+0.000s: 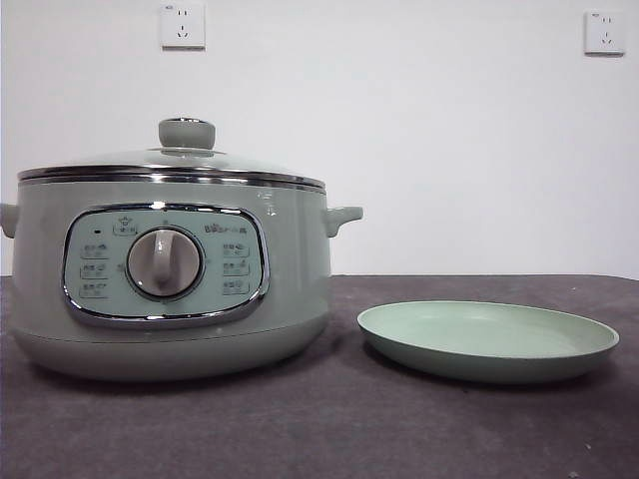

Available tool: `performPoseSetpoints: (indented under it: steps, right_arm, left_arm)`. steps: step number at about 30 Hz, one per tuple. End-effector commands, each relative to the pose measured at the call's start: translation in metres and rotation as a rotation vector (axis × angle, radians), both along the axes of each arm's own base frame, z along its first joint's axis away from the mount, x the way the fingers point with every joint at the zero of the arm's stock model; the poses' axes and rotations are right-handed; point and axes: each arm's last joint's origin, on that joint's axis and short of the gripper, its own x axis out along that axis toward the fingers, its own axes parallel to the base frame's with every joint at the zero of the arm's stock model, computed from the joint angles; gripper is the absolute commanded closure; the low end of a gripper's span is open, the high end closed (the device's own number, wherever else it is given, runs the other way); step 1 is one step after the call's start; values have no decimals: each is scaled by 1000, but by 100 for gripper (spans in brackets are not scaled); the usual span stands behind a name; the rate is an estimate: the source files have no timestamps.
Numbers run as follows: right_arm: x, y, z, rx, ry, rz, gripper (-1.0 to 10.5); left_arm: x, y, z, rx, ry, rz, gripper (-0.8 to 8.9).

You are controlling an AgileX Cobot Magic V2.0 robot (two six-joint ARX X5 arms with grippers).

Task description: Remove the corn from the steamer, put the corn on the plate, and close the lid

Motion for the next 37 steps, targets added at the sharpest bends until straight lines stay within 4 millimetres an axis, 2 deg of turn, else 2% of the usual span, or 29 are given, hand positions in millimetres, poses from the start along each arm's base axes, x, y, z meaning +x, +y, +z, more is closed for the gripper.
performPoseSetpoints:
  steps: [1,7,11,16,21,30,37]
  right_arm:
    - [1,0,-4,181,46,-31,945]
    - [-1,1,-2,185,62,10,957]
    - [-3,1,7,181,122,21,957]
    - [-3,3,30,134,153,83,957]
    - [5,5,59,83,178,150,957]
    - [37,12,119,-56,228,321,952]
    - [64,17,151,-138,332,469,946]
  left_arm:
    - [1,-2,-4,-99,17,-51,816]
    - [-1,-3,-3,-125,34,-99,820]
    - [-5,-3,8,-138,71,-95,820]
    - [-10,-4,33,-144,115,-135,821]
    - [-6,-6,60,-157,132,-187,821]
    - [23,-12,116,-150,201,-344,820]
    - [55,-19,152,-150,249,-521,818]
